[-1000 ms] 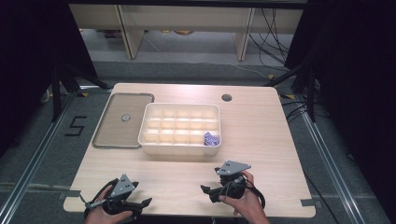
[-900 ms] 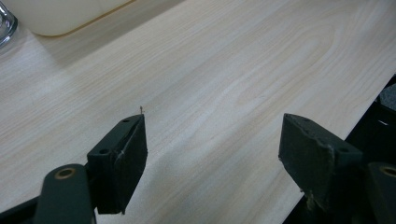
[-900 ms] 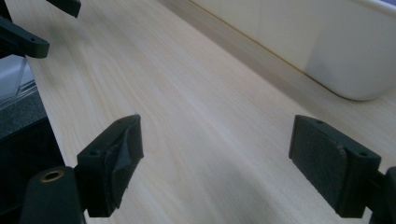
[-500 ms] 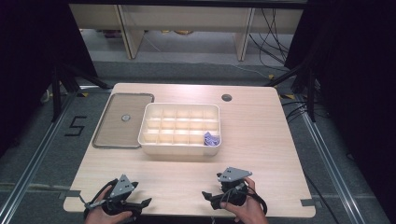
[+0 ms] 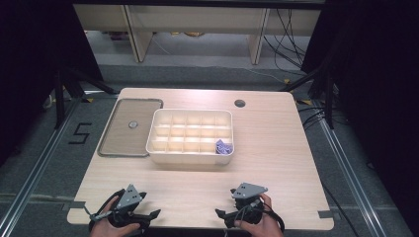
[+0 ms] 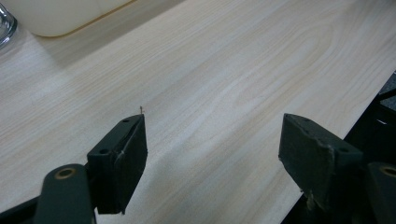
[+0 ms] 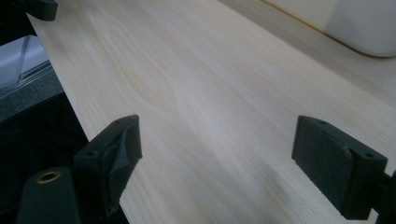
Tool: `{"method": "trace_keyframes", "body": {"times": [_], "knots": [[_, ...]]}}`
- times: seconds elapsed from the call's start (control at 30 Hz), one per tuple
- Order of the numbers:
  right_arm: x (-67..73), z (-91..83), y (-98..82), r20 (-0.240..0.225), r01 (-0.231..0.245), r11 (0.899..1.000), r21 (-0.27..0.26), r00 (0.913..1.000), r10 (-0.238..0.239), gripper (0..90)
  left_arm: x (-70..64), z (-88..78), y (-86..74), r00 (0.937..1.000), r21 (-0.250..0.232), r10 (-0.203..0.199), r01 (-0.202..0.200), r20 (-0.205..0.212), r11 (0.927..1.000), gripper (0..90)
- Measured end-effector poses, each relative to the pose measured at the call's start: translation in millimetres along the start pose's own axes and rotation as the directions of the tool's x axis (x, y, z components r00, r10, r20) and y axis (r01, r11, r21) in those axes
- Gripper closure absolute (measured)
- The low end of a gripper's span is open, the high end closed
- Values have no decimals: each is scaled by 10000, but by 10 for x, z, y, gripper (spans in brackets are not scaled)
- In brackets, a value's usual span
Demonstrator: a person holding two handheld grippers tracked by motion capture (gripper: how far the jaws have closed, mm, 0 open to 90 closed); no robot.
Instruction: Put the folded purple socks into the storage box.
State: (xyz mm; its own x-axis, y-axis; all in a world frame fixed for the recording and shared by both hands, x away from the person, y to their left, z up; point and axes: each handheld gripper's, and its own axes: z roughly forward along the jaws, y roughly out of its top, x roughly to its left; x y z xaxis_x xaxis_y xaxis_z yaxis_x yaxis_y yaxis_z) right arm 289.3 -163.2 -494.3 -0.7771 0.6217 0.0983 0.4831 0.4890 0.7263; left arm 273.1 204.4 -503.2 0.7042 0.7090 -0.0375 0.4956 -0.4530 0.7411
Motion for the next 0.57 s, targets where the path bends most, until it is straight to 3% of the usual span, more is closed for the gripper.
{"method": "trace_keyframes", "body": {"times": [0.2, 0.33, 0.43, 0.57], "knots": [[4, -6, -25, 97, -1, 10000, -25, 10000, 1, 165, 4, -6, -2, 9999, 171, 105, -106, 56, 9998, 232], [-4, -18, -30, 150, -36, 10000, -72, 9999, 37, 166, -5, 3, 0, 10000, 19, -68, 68, 6, 10000, 231], [-5, -18, -36, 164, -86, 10000, -30, 9998, 87, 167, 5, -7, 1, 9999, 198, 112, -113, 60, 9997, 232], [-8, -18, -41, 154, -72, 10000, -15, 9999, 73, 166, 0, 10, 0, 10000, 104, -66, 66, -2, 9999, 231]]}}
